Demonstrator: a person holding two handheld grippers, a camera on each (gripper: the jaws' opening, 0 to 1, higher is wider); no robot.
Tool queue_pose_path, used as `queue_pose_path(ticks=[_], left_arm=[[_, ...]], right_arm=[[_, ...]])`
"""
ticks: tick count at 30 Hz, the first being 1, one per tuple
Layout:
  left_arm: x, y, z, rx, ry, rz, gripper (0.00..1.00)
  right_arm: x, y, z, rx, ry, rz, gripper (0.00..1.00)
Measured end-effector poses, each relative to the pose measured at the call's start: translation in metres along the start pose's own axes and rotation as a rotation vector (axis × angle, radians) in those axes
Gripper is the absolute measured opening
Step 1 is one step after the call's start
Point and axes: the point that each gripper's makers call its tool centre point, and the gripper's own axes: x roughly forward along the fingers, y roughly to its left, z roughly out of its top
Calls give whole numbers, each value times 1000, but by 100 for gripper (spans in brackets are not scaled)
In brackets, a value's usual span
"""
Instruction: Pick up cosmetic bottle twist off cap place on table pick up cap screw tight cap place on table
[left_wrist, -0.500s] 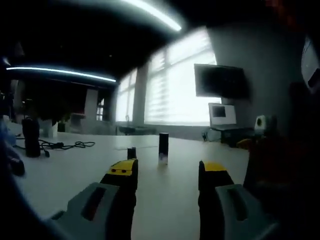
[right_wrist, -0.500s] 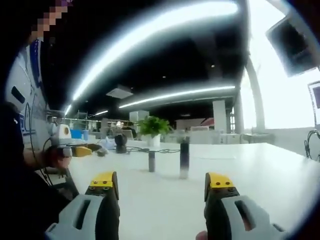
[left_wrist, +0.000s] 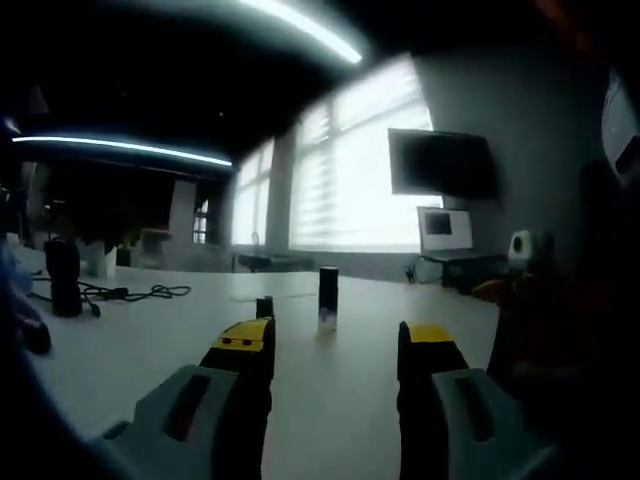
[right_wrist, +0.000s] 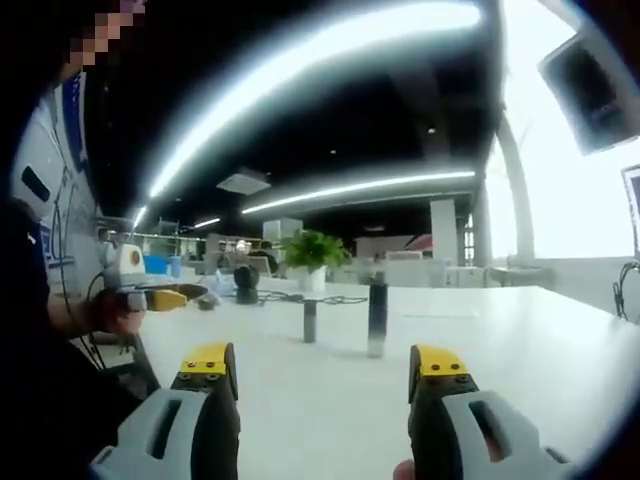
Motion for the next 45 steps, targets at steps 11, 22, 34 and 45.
queue_pose_path(ticks=[11,22,34,45], left_arm=[[0,-1,-1,9,5,-1,39],[1,2,-3,-20,6,13,34],[0,10,7,-19,-48,54,43],[-1,15,-3,51,10,87,35]], right_arm=[[0,-1,0,-2,-1,0,63],[-2,-1,4,11,-21,-9,56],[4,0,2,30,-21,-10,55],[6,5,-1,31,-11,-3,55]])
